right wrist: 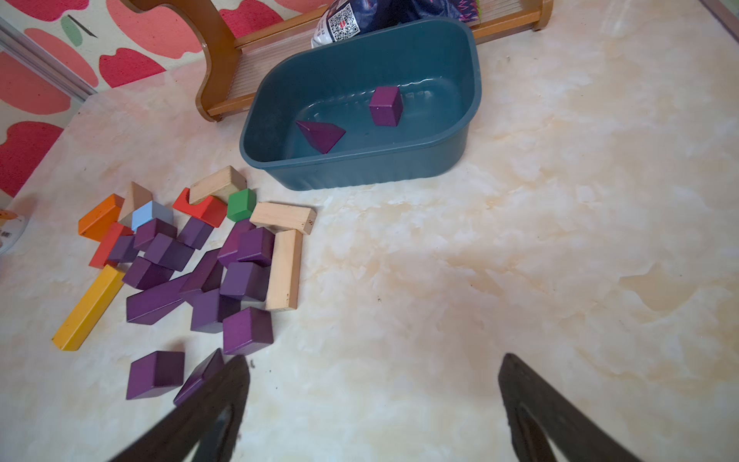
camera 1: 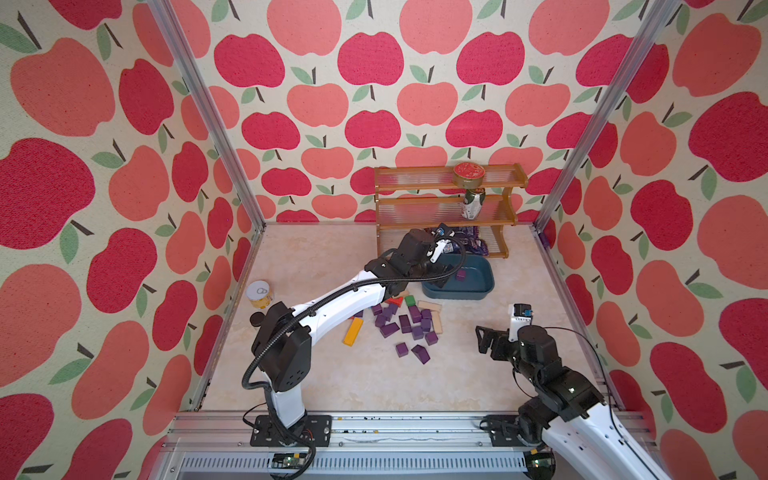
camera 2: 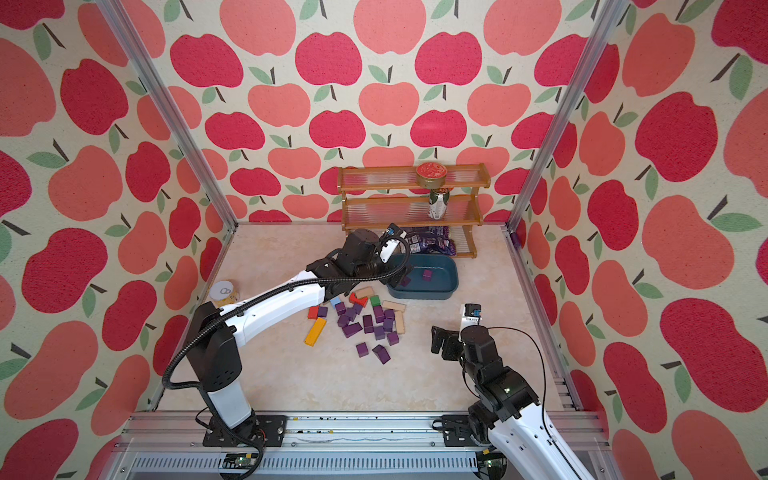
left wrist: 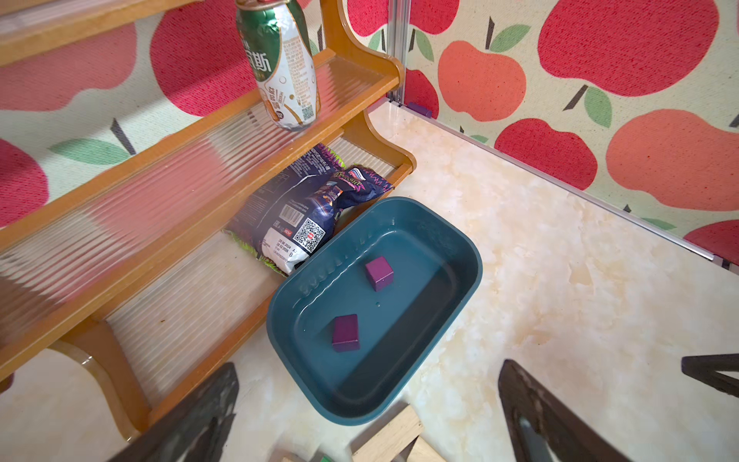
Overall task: Pick purple bricks into the storage bin
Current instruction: Place the building block in the storage box, then pick up the building block from the center of the board.
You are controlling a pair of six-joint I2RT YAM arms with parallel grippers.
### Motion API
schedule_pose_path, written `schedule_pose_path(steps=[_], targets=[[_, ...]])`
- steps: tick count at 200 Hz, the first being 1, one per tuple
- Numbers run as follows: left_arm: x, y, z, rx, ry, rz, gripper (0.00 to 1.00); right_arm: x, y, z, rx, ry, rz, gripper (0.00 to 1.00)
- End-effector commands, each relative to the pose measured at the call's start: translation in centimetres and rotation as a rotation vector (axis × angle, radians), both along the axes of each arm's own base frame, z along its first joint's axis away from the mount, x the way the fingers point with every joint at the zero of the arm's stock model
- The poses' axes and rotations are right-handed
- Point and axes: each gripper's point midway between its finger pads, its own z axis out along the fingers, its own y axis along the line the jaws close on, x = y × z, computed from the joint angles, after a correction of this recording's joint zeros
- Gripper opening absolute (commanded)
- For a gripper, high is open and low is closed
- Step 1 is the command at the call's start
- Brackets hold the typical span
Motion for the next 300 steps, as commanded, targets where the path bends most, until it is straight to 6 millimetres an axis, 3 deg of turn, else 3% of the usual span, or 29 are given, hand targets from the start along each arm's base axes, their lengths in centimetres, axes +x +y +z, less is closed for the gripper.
schedule_pose_path(steps=[1, 78, 107, 157, 170, 180, 191, 242, 300], targets=[[-0.5, 2.1, 2.1, -0.056, -0.047, 0.078, 0.99, 0.0, 1.2, 0.0, 0.043, 0.006, 0.045, 0.99], [-4.6, 9.6, 0.0, -0.085, -0.026, 0.238, 0.99, 1.1, 2.8, -0.1, 0.041, 0.041, 0.085, 0.99], [-6.9, 10.5, -2.0, -0.111, -0.003, 0.197, 0.99, 1.3, 3.8, 0.2, 0.043, 0.042, 0.112, 0.99], [-9.6, 13.4, -6.8, -0.016, -0.027, 0.184, 0.99, 0.7, 7.8, -1.1, 0.008, 0.096, 0.241, 0.99], [-10.2, 14.2, -7.7, -0.015, -0.045, 0.175, 0.99, 0.3, 9.0, -1.8, -0.009, 0.116, 0.287, 0.97], [-10.7, 14.8, -7.9, -0.021, -0.055, 0.167, 0.99, 0.1, 9.7, -2.2, -0.017, 0.125, 0.315, 0.9], [-11.0, 15.3, -8.2, -0.026, -0.058, 0.161, 0.99, -0.2, 10.2, -2.9, -0.029, 0.145, 0.333, 0.85], [-11.0, 16.3, -10.9, -0.066, -0.028, 0.172, 0.99, -2.1, 13.0, -4.4, -0.065, 0.178, 0.466, 0.81], [-11.0, 17.0, -11.3, -0.093, -0.055, 0.184, 0.99, -3.8, 14.8, -4.8, -0.16, 0.139, 0.568, 0.76]])
